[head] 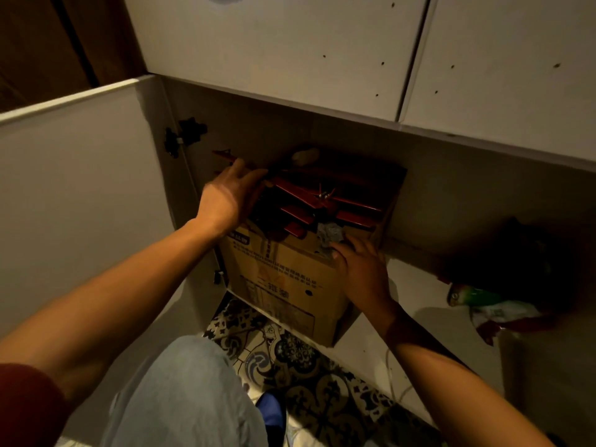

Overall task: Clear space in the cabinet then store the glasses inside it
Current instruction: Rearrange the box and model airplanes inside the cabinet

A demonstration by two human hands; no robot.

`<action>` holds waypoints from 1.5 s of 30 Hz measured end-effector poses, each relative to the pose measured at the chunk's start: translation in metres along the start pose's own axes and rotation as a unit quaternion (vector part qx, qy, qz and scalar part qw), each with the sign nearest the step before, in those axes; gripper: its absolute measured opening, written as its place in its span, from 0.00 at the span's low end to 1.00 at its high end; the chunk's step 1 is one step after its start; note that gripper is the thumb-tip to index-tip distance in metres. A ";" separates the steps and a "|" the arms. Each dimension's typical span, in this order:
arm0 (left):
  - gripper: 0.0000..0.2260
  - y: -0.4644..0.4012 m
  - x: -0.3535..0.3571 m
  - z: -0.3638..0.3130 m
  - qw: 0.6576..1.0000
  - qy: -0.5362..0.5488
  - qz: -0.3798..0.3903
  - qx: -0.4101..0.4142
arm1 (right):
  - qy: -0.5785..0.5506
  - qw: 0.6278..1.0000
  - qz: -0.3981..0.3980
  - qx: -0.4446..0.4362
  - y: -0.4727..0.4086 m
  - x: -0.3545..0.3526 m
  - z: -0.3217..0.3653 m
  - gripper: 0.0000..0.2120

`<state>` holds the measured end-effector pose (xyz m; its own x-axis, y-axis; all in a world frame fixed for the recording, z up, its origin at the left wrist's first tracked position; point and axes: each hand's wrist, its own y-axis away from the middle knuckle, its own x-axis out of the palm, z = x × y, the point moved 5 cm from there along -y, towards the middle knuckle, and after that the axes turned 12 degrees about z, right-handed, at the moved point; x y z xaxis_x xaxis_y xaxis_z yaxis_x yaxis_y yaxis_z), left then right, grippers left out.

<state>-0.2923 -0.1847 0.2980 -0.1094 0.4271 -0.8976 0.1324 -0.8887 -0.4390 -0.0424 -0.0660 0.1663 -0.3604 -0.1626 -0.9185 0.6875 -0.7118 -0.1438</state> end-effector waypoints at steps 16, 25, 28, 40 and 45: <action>0.11 0.079 -0.035 -0.048 0.988 0.115 -0.102 0.005 | -0.127 0.979 -0.150 -0.055 0.062 -0.092 0.012 0.13; 0.21 0.095 -0.007 -0.098 0.989 0.133 0.008 0.063 | -0.047 0.983 -0.175 -0.028 0.110 -0.088 -0.026 0.21; 0.24 0.087 0.024 -0.100 0.987 0.135 0.052 0.074 | -0.034 0.987 -0.156 0.006 0.113 -0.074 -0.040 0.26; 0.26 0.061 0.089 -0.136 0.971 0.211 0.063 0.093 | 0.012 0.995 -0.033 0.096 0.119 -0.057 -0.066 0.35; 0.27 0.051 0.064 -0.137 0.960 0.243 0.131 0.054 | 0.024 0.992 -0.005 0.124 0.126 -0.092 -0.056 0.36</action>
<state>-0.1573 -0.1798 0.2129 0.3898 0.1898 -0.9011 -0.0137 -0.9772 -0.2118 0.1124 -0.1028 0.2118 -0.3318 -0.1264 -0.9348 0.5060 -0.8602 -0.0633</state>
